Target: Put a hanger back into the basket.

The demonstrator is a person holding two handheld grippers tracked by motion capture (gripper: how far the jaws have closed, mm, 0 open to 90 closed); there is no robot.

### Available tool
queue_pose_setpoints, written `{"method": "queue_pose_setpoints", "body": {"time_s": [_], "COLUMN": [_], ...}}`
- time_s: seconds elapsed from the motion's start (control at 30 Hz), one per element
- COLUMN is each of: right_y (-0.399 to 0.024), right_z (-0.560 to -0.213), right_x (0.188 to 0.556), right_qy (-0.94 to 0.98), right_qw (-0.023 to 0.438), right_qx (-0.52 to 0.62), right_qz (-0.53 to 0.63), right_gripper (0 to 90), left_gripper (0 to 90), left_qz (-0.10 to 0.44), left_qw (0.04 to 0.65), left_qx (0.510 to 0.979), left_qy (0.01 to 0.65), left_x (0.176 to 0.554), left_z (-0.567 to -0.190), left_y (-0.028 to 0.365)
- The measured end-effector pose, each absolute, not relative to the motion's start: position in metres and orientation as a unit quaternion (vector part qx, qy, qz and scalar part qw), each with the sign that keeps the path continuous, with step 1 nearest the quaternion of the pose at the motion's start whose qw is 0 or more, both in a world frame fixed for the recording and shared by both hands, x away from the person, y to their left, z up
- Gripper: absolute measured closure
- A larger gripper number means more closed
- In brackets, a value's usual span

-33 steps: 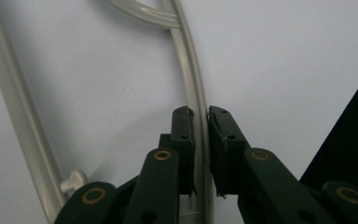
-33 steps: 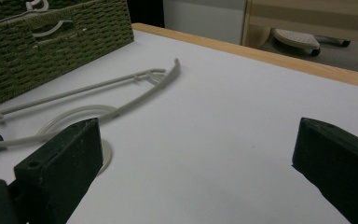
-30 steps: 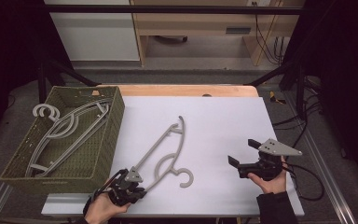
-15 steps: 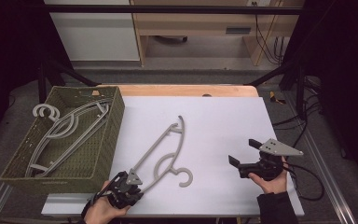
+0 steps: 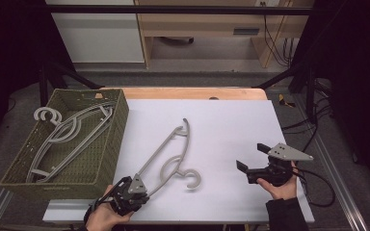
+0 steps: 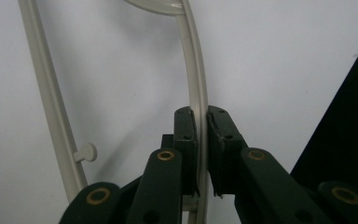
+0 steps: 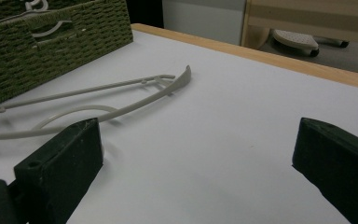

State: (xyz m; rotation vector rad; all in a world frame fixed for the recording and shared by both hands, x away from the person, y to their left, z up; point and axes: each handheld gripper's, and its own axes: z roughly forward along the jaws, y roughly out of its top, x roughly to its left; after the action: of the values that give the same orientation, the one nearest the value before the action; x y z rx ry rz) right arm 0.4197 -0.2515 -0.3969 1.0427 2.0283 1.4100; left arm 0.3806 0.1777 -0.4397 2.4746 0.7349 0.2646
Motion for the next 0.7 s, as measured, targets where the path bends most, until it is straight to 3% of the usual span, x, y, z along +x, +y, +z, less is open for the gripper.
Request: {"method": "queue_pose_setpoints", "body": {"time_s": [0.37, 0.7], "right_y": [-0.253, -0.255], "right_z": [-0.396, -0.395], "right_x": [0.419, 0.419], "right_qy": [0.734, 0.732], "right_qw": [0.229, 0.227], "right_qx": [0.381, 0.382], "right_qz": [0.514, 0.516], "right_gripper": [1.8, 1.8], "left_gripper": [82.5, 82.5], "left_qz": [0.113, 0.133], "left_qw": [0.324, 0.376], "left_qx": [0.903, 0.886], "left_qy": [0.259, 0.234], "left_x": [0.375, 0.374], "left_z": [-0.404, -0.342], "left_y": [0.182, 0.199]}}
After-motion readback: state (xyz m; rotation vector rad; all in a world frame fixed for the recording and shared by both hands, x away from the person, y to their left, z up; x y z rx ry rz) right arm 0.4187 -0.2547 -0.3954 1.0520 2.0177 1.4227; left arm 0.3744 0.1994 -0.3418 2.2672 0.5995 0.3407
